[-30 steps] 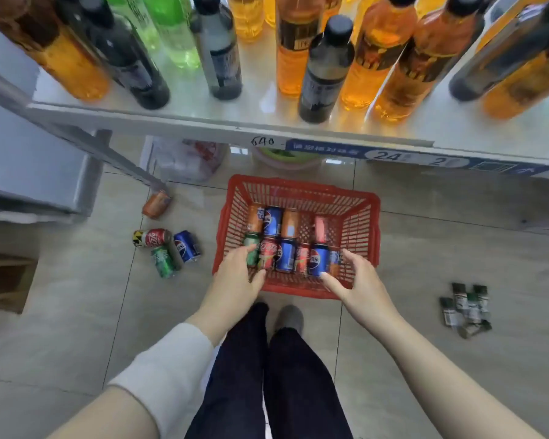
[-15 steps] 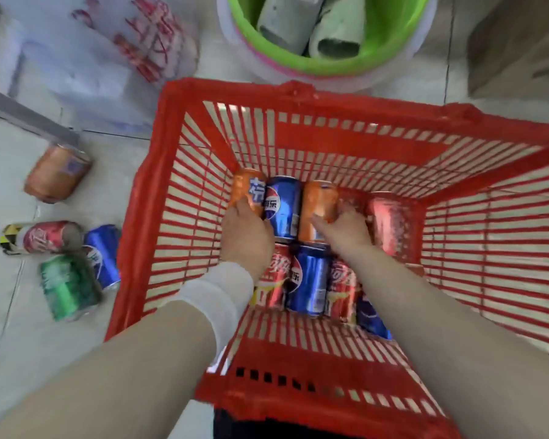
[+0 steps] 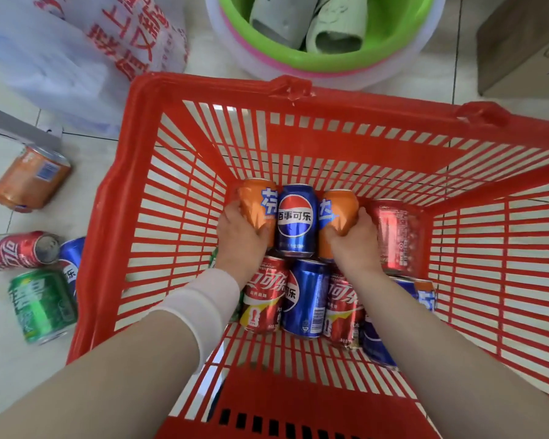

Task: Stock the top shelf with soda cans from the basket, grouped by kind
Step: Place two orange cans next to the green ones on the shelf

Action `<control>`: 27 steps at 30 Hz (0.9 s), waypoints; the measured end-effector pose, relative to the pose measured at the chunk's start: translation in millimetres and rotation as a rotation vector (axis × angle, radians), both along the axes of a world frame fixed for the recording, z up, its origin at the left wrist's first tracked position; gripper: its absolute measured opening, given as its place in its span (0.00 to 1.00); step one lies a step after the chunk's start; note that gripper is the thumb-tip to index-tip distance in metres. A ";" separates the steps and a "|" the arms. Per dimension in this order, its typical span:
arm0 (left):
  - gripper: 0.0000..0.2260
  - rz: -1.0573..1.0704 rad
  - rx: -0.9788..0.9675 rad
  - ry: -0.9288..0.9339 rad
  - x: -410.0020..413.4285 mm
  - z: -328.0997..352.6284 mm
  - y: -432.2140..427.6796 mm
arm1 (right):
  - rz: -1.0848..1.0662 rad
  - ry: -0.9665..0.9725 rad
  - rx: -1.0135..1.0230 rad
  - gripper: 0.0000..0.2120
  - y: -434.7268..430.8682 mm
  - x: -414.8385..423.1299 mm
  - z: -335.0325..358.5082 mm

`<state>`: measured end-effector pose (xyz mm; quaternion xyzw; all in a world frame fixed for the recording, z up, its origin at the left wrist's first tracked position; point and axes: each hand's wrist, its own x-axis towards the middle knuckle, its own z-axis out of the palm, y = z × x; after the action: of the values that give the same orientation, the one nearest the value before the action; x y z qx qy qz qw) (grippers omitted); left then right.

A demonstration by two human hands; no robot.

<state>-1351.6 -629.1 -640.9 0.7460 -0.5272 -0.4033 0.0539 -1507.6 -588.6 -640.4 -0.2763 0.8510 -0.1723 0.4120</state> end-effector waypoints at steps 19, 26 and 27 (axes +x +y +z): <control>0.18 0.212 0.488 0.749 3.5 121.3 9.8 | -0.358 -0.681 -0.047 0.07 9.6 -18.8 111.5; 0.21 0.341 0.466 0.892 0.2 320.7 51.3 | -0.486 -0.880 -0.124 0.34 57.5 -6.9 315.4; 0.22 0.355 0.471 0.969 3.8 353.7 60.8 | -0.446 -0.884 -0.138 0.41 64.6 -7.2 350.7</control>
<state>-1347.8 -568.3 -287.2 0.5448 -0.2047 -0.7909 0.1889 -1514.8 -524.0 -289.7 -0.0146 0.6199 -0.4128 0.6672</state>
